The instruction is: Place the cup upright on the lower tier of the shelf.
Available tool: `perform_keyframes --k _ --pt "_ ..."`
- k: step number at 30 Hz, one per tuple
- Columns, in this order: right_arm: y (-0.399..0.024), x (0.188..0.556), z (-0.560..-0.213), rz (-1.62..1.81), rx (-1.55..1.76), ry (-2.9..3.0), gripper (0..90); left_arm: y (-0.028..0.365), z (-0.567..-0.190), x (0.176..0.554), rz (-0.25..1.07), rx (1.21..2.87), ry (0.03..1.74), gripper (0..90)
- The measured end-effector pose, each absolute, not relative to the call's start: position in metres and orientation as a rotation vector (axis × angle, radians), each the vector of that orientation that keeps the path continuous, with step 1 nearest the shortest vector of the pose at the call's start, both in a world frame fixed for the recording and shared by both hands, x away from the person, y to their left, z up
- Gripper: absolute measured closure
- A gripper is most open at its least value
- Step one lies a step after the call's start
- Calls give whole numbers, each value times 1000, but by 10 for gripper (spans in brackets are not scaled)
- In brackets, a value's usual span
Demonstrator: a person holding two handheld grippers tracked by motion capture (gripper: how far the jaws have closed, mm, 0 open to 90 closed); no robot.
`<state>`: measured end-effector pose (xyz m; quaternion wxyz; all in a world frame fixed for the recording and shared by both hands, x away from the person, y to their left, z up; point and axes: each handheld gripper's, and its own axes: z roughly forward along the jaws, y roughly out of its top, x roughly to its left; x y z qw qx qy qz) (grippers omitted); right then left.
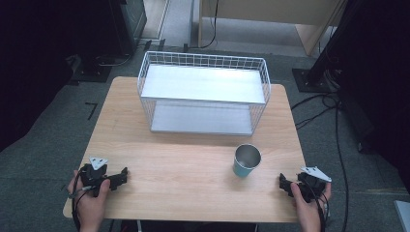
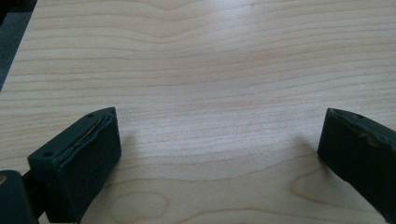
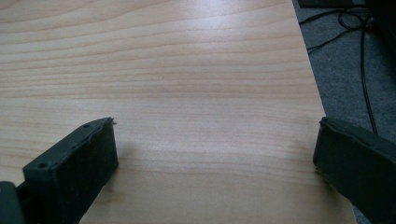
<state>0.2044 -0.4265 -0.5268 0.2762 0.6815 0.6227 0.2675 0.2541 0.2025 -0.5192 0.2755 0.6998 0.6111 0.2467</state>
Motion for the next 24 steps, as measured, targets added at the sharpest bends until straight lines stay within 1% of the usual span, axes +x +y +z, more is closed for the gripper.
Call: perform_keyframes --k 8,24 --pt "-417 203 -526 732 1822 1703 0 203 -519 254 663 1881 1642 0" --pt "-376 201 -514 821 1720 1785 0 202 -519 254 663 1880 1642 0"
